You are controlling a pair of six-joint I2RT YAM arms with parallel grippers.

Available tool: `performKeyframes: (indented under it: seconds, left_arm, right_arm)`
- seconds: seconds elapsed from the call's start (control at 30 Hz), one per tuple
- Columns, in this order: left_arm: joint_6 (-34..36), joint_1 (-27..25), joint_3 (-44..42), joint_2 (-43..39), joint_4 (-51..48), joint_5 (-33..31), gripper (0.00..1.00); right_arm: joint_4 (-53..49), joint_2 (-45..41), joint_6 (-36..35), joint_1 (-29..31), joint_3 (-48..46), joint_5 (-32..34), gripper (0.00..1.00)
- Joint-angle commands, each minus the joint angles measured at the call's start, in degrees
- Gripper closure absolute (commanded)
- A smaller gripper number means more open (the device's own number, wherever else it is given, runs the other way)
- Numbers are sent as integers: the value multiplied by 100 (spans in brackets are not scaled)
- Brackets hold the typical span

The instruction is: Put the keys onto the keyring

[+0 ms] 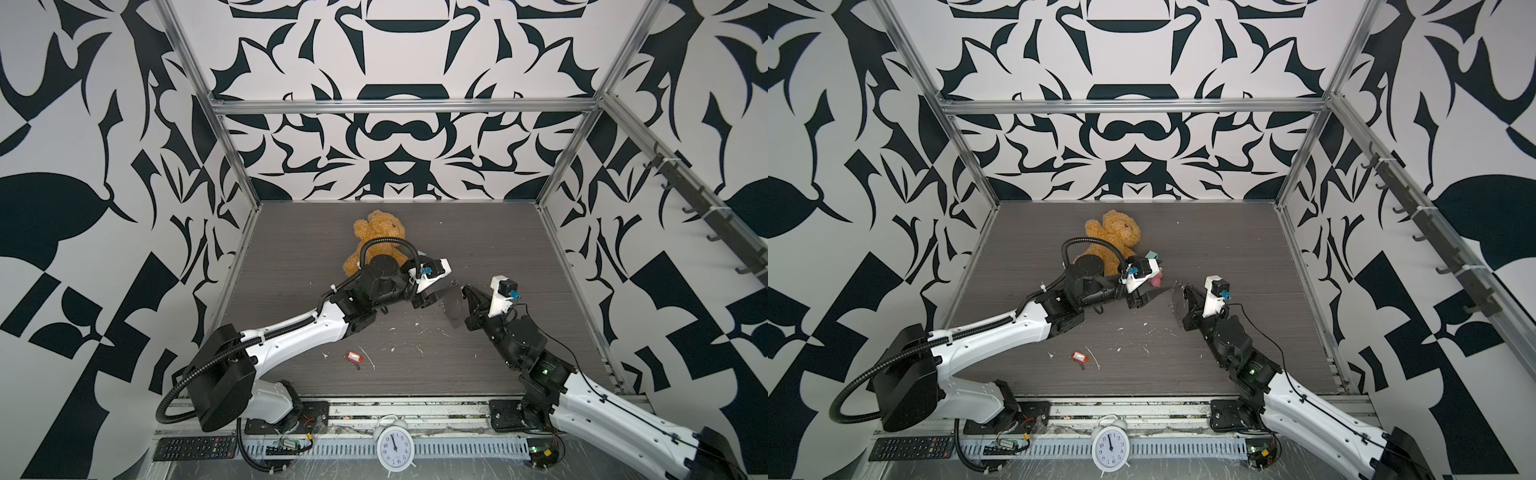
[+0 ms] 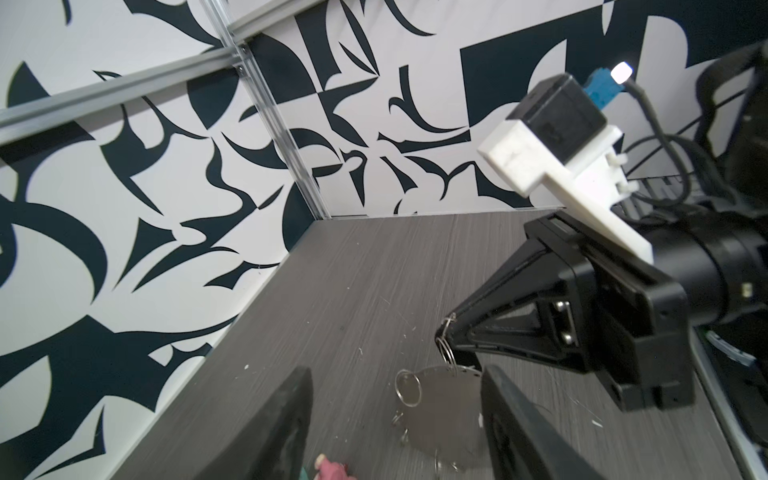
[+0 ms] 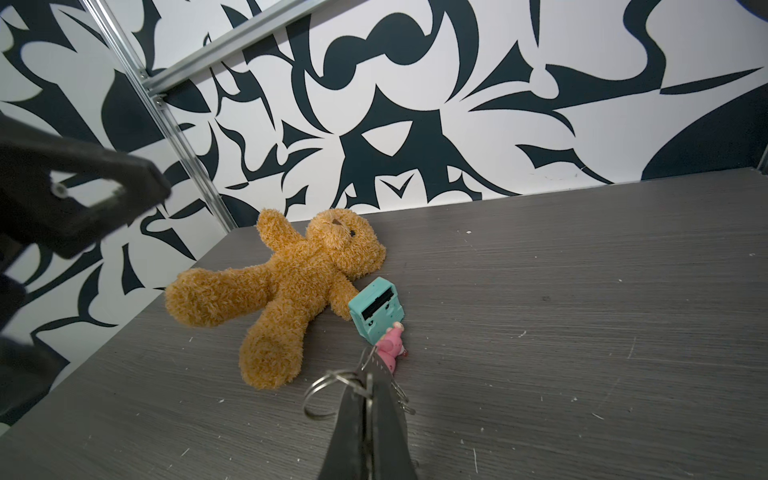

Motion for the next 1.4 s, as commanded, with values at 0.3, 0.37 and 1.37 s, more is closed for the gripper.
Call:
performKeyframes:
  seconds: [0.3,0.37,1.37]
  left_arm:
    - [142,-61,917,494,-1367,368,41]
    - [141,-80,947,548,-1384,452,41]
    - [161,-344,1511,1256,-1515,292,54]
  right_arm:
    - [1,-900,210,29,-92,5,100]
    - [39,-858,212,29,-89,-29,100]
    - [253,-635,209,29,-51,-207,100]
